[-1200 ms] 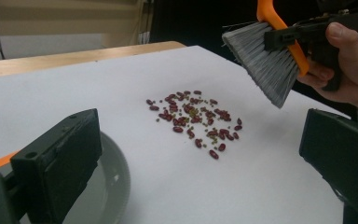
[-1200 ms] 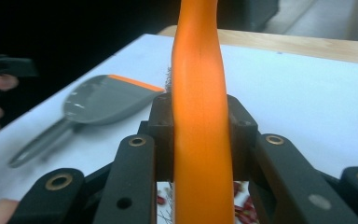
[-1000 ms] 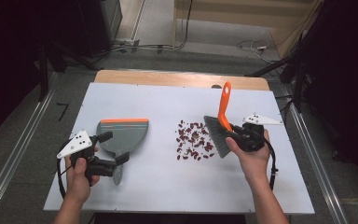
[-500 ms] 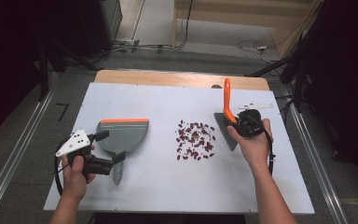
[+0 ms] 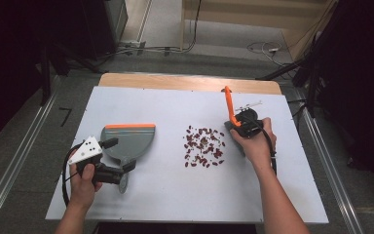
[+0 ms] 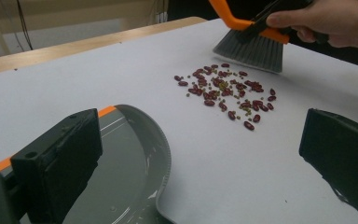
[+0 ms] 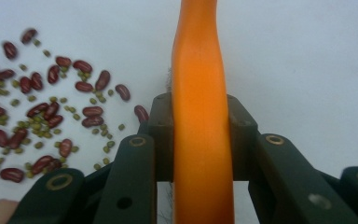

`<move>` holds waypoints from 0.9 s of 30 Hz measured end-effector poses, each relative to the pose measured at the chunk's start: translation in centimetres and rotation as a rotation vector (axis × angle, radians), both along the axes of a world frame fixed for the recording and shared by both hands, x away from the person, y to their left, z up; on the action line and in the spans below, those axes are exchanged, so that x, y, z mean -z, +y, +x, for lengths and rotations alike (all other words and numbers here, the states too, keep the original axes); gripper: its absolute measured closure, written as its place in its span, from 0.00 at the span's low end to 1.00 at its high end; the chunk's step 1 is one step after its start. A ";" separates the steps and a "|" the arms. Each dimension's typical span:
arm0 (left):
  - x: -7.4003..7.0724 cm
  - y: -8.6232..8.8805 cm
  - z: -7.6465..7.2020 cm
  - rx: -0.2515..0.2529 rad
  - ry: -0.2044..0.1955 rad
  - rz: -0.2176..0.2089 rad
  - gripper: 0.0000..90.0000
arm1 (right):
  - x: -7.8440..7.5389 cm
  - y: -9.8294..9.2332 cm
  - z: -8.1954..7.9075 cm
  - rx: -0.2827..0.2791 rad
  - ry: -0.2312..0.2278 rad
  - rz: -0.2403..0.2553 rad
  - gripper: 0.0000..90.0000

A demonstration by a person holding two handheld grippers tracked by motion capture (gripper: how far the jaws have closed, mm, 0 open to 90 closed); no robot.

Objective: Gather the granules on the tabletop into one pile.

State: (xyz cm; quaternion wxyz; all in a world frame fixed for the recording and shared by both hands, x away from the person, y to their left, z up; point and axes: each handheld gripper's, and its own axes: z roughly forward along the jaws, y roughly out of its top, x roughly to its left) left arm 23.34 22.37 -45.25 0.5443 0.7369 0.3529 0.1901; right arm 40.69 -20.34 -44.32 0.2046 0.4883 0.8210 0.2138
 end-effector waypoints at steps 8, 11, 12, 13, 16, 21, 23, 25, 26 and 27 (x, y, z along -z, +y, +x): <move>0.1 0.1 0.0 0.000 0.003 -0.024 0.00 | 0.6 2.3 -0.2 -0.042 -0.003 -0.020 0.76; 0.1 0.2 0.0 -0.003 0.005 -0.026 0.00 | 0.6 3.0 -0.7 -0.065 0.003 -0.036 0.76; 0.1 0.2 0.0 -0.003 0.005 -0.027 0.00 | 0.6 3.1 -0.8 -0.071 0.009 -0.033 0.76; 0.1 0.2 0.0 -0.003 0.007 -0.027 0.00 | 0.5 3.1 -1.0 -0.081 0.012 -0.025 0.76; 0.2 0.1 0.0 0.000 0.010 -0.024 0.00 | 0.5 3.4 -1.4 -0.092 0.024 -0.016 0.76; 0.3 -0.1 0.1 0.003 0.015 -0.018 0.00 | 0.4 4.1 -2.3 -0.137 0.035 -0.005 0.76; 0.3 0.0 0.1 0.002 0.017 -0.014 0.00 | 0.3 4.2 -2.3 -0.143 0.042 0.009 0.76; 0.3 0.0 0.1 -0.001 0.015 -0.015 0.00 | -0.1 3.8 -1.9 -0.133 0.022 0.012 0.76; 0.3 0.0 0.1 -0.001 0.015 -0.018 0.00 | -0.3 3.7 -1.7 -0.119 0.017 0.016 0.76; 0.3 0.1 0.1 -0.002 0.015 -0.020 0.00 | -0.5 3.5 -1.5 -0.117 0.003 0.018 0.76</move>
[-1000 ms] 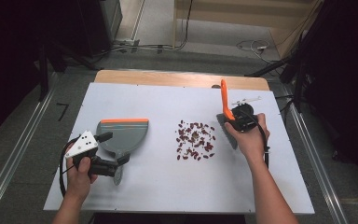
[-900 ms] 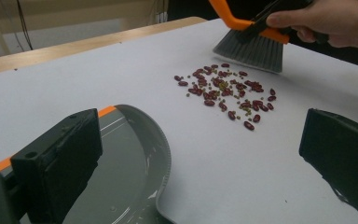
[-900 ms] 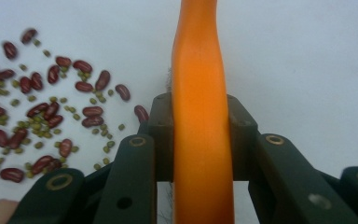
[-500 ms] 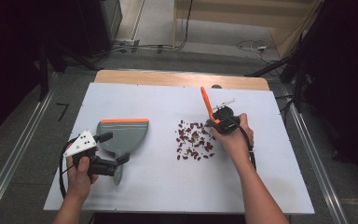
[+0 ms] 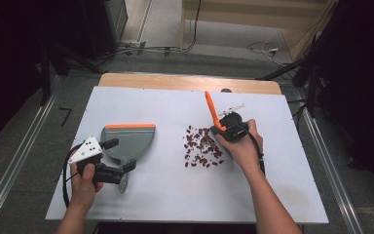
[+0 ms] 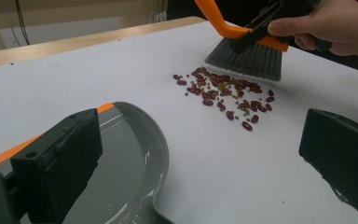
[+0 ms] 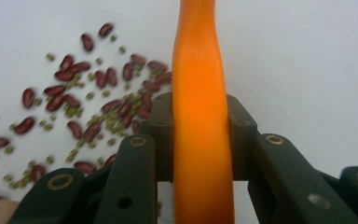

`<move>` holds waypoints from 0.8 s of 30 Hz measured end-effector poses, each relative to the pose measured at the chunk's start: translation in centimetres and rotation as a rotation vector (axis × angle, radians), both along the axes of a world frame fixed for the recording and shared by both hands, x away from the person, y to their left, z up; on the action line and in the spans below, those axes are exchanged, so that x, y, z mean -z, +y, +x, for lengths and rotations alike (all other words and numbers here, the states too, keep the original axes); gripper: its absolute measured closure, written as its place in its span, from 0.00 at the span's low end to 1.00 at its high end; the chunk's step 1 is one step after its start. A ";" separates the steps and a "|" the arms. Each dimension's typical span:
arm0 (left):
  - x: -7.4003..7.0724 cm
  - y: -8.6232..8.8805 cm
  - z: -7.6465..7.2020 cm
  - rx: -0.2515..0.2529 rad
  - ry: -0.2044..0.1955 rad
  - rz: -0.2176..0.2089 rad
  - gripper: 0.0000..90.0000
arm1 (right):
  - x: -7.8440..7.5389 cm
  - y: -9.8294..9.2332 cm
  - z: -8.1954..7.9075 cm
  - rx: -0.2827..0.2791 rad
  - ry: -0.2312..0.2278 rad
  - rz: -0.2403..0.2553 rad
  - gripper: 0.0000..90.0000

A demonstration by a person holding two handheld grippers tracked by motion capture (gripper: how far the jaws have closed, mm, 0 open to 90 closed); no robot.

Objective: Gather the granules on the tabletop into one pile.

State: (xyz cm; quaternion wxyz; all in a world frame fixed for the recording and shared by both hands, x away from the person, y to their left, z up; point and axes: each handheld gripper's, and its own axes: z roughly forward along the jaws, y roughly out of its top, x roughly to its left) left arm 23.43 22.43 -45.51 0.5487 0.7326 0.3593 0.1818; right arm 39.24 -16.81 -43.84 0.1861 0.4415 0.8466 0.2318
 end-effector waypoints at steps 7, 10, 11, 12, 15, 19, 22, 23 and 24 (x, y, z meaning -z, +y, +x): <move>0.1 0.0 0.0 -0.001 0.001 0.002 0.00 | 0.5 0.2 2.6 0.011 -0.031 -0.030 0.76; 0.1 0.0 0.0 -0.002 0.001 0.002 0.00 | 1.1 0.5 3.3 0.016 -0.020 -0.008 0.76; 0.0 0.1 0.0 -0.004 0.001 0.001 0.00 | 1.1 0.7 3.2 0.015 -0.010 -0.002 0.76; 0.0 0.1 0.0 -0.004 -0.001 0.000 0.00 | 1.1 0.7 3.2 0.015 -0.010 -0.002 0.76; 0.1 0.2 0.0 -0.006 0.001 -0.002 0.00 | 1.1 1.6 2.7 -0.022 0.000 -0.030 0.76; 0.1 0.1 0.0 -0.002 0.003 -0.003 0.00 | 0.9 2.2 2.0 -0.055 0.023 -0.039 0.76; 0.1 0.0 0.0 0.000 0.002 -0.005 0.00 | 0.9 2.7 1.4 -0.086 0.021 -0.069 0.76; 0.1 0.0 0.0 0.000 0.001 -0.006 0.00 | 0.8 2.8 1.3 -0.091 0.024 -0.070 0.76; 0.1 0.0 0.0 -0.001 0.001 -0.006 0.00 | 0.7 2.7 1.2 -0.092 0.037 -0.056 0.76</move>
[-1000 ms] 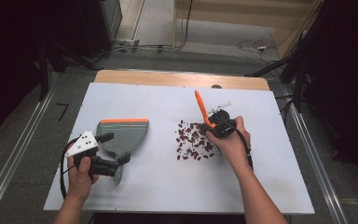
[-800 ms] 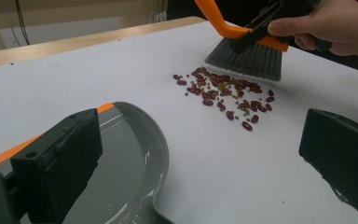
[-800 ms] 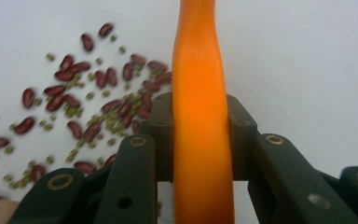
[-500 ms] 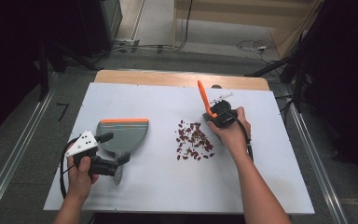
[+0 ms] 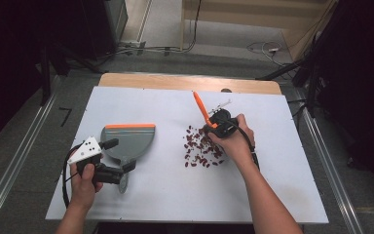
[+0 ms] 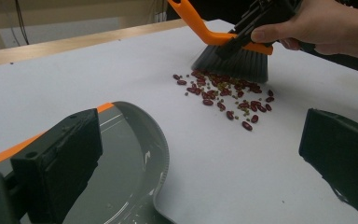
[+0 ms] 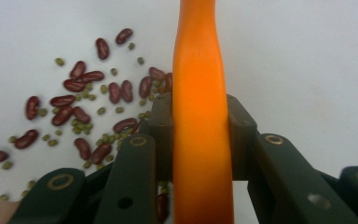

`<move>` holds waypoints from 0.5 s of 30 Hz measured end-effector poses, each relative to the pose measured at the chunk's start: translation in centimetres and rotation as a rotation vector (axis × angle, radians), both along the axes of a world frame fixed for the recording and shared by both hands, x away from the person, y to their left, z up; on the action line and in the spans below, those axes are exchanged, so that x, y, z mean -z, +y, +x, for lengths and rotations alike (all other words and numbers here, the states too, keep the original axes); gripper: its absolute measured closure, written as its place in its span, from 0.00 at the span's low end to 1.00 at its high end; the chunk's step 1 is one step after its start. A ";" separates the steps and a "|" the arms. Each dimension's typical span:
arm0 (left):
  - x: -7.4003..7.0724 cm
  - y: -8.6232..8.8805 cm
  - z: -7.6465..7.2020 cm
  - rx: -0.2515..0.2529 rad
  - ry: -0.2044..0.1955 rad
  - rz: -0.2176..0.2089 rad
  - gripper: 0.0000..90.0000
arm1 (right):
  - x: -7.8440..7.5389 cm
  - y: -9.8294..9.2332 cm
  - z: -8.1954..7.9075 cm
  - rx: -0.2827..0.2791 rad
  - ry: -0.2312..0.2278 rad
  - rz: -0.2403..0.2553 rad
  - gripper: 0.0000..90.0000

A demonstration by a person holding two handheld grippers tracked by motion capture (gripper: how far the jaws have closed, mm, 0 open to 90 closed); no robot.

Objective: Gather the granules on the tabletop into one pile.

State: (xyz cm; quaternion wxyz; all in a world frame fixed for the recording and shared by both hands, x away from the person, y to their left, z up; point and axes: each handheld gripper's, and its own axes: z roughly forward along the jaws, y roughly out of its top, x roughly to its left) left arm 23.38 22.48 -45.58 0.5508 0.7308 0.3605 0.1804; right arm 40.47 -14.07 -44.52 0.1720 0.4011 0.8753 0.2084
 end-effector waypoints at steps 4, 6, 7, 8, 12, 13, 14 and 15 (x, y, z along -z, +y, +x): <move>0.0 0.1 0.0 0.000 -0.002 0.001 0.00 | -1.6 0.1 -1.4 -0.011 -0.061 0.044 0.76; 0.0 0.1 0.0 -0.003 -0.001 0.000 0.00 | -2.3 0.6 -2.5 -0.063 -0.079 0.060 0.76; 0.0 0.1 0.0 -0.003 -0.001 0.000 0.00 | -2.6 1.0 -3.1 -0.083 -0.060 0.091 0.76; 0.0 0.1 0.0 -0.002 -0.001 -0.002 0.00 | -2.8 1.5 -3.7 -0.103 -0.033 0.124 0.76; 0.0 0.1 0.0 -0.001 -0.002 0.003 0.00 | -2.6 3.7 -5.9 -0.199 0.032 0.180 0.76; 0.0 0.1 0.0 0.000 -0.002 0.000 0.00 | -2.4 4.3 -6.3 -0.205 0.059 0.201 0.76; 0.0 0.0 0.0 0.000 -0.002 0.001 0.00 | -2.0 4.7 -6.6 -0.215 0.088 0.218 0.76; 0.0 0.0 0.0 0.000 -0.002 0.001 0.00 | -1.7 5.2 -6.8 -0.220 0.115 0.229 0.76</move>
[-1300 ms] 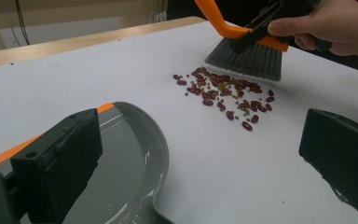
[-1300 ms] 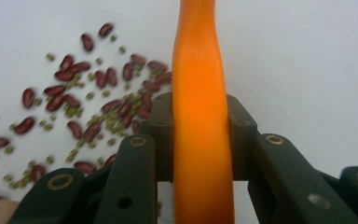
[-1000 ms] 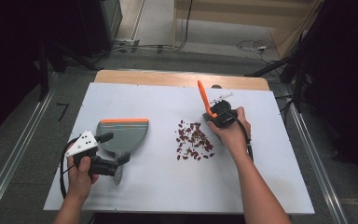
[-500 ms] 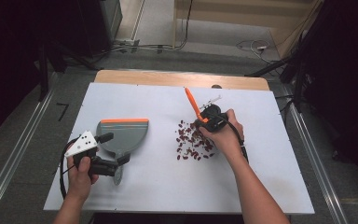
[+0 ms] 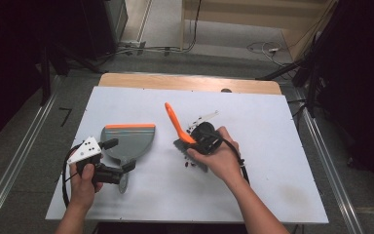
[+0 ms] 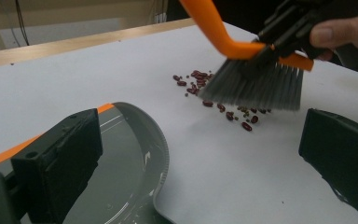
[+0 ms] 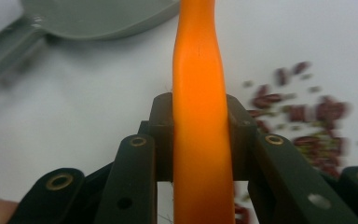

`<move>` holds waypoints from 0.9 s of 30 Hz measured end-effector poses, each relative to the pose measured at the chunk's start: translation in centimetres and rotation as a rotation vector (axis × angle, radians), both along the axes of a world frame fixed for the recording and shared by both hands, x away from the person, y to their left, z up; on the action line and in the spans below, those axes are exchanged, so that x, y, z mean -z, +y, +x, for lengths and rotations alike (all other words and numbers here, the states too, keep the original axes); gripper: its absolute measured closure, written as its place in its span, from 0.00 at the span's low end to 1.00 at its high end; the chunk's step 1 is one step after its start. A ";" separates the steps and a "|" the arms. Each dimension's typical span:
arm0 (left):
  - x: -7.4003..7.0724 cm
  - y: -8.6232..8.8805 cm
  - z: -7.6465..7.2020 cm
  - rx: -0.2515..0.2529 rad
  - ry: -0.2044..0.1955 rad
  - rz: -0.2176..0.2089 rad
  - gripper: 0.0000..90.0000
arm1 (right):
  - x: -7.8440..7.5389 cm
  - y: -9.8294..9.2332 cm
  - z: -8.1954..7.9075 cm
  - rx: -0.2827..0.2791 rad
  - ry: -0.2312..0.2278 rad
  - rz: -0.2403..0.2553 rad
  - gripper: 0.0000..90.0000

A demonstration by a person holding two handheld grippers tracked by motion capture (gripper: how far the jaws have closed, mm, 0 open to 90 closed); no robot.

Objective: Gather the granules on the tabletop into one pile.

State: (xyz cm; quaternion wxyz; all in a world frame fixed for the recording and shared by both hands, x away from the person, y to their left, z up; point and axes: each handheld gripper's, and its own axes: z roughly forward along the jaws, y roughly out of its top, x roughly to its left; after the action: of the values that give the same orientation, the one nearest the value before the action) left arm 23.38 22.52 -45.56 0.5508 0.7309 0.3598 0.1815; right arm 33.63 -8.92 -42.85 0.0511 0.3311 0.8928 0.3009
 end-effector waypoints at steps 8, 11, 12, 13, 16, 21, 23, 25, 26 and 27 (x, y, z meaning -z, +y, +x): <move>-0.1 0.0 -0.1 0.002 -0.005 0.003 0.00 | 2.5 0.6 1.0 0.031 0.050 -0.027 0.76; 0.0 0.1 -0.1 0.003 -0.004 0.001 0.00 | 2.5 -1.2 2.4 0.095 0.047 -0.018 0.76; 0.0 0.1 -0.1 0.002 -0.003 0.000 0.00 | 2.5 -1.7 2.7 0.107 0.044 -0.016 0.76; 0.0 0.1 -0.1 0.002 -0.003 0.000 0.00 | 2.5 -2.1 3.0 0.123 0.040 -0.020 0.76; 0.0 0.1 -0.1 0.004 -0.003 -0.001 0.00 | 2.5 -2.9 3.5 0.144 0.046 -0.013 0.76; 0.0 0.0 -0.1 0.004 -0.001 0.003 0.00 | 2.5 -4.4 4.3 0.192 0.037 -0.016 0.76; 0.0 0.0 -0.1 0.002 0.000 0.002 0.00 | 2.5 -4.6 4.3 0.198 0.036 -0.017 0.76; 0.0 0.0 -0.1 0.001 -0.001 0.000 0.00 | 2.3 -4.8 4.3 0.206 0.029 -0.018 0.76; 0.0 0.0 -0.1 0.001 -0.002 0.001 0.00 | 2.2 -4.8 4.3 0.212 0.026 -0.020 0.76; 0.0 0.0 0.0 0.000 -0.002 0.002 0.00 | 2.0 -4.8 4.2 0.218 0.026 -0.019 0.76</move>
State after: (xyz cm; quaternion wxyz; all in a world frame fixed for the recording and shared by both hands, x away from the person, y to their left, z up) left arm 23.35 22.56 -45.58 0.5503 0.7313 0.3592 0.1825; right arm 37.84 -13.72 -44.85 0.0750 0.4298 0.8549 0.2807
